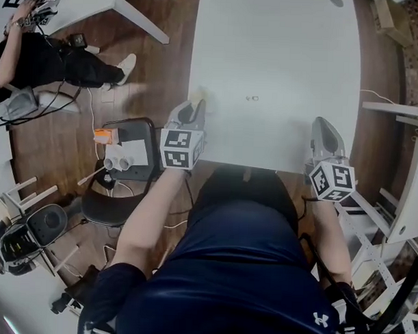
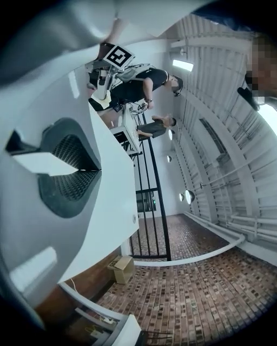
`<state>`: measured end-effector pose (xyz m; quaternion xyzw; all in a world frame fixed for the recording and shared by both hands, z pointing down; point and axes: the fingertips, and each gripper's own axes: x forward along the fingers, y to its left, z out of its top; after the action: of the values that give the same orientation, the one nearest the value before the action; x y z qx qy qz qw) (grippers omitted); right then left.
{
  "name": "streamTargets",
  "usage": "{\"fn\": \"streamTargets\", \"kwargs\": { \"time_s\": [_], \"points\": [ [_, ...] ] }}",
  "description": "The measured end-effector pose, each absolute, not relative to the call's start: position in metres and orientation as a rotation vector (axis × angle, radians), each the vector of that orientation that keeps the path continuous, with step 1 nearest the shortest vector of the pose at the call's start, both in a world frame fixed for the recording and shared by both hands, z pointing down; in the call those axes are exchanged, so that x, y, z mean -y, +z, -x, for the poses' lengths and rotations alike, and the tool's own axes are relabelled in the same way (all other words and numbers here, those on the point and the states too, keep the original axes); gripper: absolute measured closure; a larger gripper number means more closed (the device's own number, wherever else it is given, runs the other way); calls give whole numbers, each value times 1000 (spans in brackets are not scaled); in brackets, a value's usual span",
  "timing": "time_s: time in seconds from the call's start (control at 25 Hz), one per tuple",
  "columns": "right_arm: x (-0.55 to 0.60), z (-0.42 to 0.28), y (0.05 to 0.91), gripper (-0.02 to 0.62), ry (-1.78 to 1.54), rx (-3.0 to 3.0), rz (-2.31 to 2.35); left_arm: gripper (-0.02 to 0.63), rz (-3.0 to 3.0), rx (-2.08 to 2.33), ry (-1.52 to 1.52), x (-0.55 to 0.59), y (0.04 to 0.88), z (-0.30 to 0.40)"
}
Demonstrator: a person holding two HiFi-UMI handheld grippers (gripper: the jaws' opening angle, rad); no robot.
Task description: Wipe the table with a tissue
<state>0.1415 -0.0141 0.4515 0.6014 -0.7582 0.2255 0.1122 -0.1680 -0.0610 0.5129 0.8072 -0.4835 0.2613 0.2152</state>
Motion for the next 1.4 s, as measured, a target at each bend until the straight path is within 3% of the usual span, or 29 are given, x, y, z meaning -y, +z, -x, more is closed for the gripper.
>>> {"fn": "streamTargets", "kwargs": {
  "time_s": [0.28, 0.56, 0.84, 1.4],
  "points": [
    [49, -150, 478, 584, 747, 2242, -1740, 591, -2172, 1333, 802, 78, 518, 147],
    [58, -164, 483, 584, 837, 2279, -1716, 591, -2281, 1128, 779, 82, 518, 25],
    [49, -170, 492, 584, 857, 2247, -1706, 591, -2324, 983, 942, 58, 547, -41],
    [45, -171, 492, 584, 906, 2257, -1682, 591, -2766, 745, 1597, 35, 568, -76]
  ]
}}
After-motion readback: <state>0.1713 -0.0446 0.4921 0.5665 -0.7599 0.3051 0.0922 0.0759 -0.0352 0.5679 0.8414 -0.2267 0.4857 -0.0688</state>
